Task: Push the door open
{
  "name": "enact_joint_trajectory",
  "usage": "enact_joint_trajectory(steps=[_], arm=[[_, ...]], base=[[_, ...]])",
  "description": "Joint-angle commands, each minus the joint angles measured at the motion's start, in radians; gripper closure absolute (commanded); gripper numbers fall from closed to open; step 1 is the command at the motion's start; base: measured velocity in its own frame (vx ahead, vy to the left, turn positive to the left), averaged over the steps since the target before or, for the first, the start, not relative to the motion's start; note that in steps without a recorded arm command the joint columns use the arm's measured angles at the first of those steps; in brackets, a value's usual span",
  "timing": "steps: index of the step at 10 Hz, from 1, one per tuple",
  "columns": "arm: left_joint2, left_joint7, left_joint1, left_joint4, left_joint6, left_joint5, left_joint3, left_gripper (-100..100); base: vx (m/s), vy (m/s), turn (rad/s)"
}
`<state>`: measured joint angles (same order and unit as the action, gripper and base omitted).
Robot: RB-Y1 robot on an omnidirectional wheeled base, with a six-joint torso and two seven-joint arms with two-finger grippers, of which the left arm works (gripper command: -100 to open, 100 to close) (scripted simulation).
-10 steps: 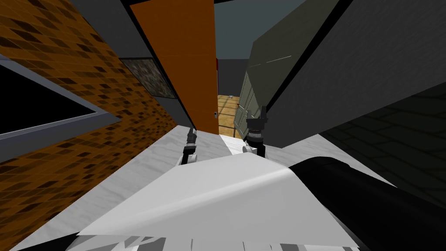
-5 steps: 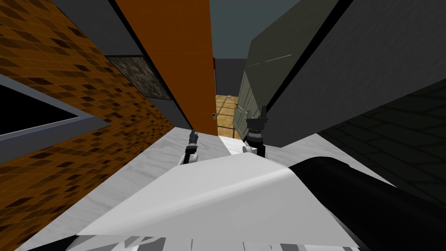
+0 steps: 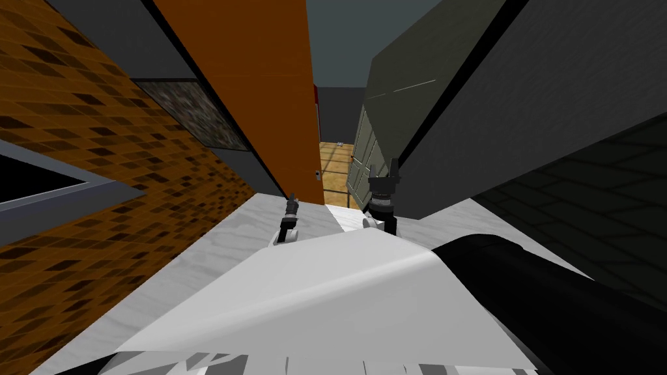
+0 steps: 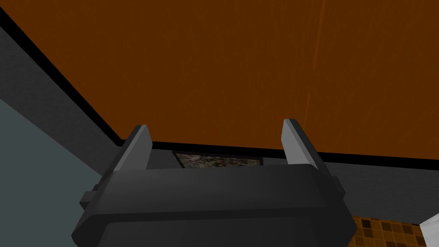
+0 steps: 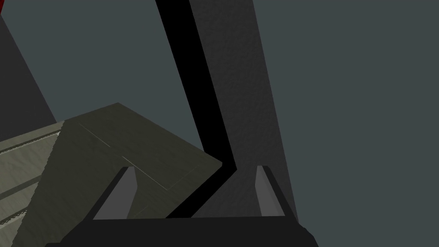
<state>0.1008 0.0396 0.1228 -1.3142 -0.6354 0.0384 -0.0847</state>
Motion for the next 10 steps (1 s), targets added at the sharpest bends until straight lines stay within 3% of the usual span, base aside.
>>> enact_joint_trajectory(steps=[1,10], arm=[[0.004,0.006,-0.017,0.04,-0.009,-0.004,-0.001,-100],[0.003,0.022,-0.121,0.272,-0.067,-0.022,-0.009,-100]], base=[[0.115,0.003,-0.056],[0.102,0.006,-0.066]])
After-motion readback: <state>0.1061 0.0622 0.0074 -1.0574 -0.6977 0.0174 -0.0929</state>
